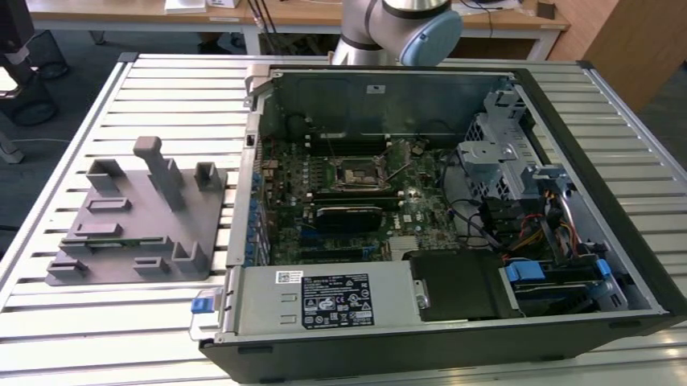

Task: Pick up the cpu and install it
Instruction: 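Pick up the cpu and move it towards the insertion slot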

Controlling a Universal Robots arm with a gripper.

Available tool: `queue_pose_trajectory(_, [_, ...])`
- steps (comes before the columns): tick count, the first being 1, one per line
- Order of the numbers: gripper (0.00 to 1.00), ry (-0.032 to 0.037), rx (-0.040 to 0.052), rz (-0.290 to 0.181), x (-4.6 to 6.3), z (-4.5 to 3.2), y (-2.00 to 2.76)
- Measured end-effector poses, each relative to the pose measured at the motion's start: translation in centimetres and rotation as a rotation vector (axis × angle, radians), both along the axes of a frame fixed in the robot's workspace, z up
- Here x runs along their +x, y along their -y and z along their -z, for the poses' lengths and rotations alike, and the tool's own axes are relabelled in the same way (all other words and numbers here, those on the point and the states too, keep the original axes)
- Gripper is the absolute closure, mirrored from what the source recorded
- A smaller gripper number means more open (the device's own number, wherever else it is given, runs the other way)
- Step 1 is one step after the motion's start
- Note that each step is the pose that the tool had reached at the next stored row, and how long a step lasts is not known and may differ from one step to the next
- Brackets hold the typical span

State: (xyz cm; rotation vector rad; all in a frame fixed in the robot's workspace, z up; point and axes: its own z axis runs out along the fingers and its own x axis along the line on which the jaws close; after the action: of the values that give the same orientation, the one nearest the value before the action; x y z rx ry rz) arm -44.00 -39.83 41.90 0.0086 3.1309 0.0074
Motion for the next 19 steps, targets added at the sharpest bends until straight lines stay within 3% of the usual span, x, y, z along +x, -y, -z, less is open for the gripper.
queue_pose_trajectory(19, [0.46, 0.0000, 0.0000, 0.000, 0.95, 0.00, 0.00])
